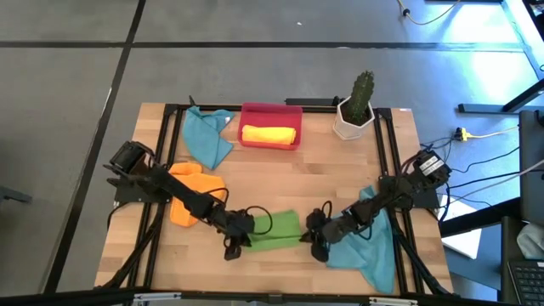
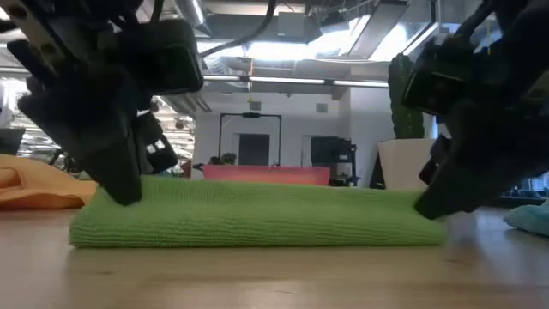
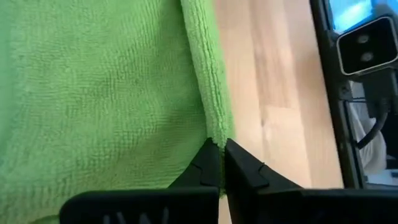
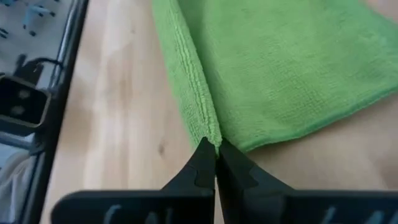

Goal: Roll microfiber towels into tight, uniform cylinder then place into a basket
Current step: Roll the green towel

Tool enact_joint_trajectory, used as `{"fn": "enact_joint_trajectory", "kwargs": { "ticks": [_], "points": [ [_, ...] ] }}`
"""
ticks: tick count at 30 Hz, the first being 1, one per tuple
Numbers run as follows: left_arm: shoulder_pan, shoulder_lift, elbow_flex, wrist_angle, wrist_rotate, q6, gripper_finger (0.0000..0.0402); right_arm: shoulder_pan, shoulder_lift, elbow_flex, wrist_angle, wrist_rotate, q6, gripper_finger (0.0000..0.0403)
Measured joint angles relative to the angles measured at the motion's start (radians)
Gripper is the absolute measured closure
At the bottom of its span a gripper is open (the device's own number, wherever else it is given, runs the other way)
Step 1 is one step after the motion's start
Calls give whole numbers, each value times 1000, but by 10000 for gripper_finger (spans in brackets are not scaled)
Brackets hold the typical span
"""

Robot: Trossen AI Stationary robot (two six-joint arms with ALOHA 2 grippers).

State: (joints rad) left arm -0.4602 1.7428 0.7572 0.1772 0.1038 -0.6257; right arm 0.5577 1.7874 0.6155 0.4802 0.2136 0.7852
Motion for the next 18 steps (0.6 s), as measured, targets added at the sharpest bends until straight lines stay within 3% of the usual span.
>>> {"fn": "enact_joint_trajectory", "kwargs": {
  "ticks": [10, 18],
  "points": [
    [15, 0, -24, -5, -78, 56, 394, -39, 0, 0, -67, 70, -1, 400],
    [13, -1, 22, -47, -87, 214, 327, -39, -2, 0, -89, 78, 1, 399]
  ]
}}
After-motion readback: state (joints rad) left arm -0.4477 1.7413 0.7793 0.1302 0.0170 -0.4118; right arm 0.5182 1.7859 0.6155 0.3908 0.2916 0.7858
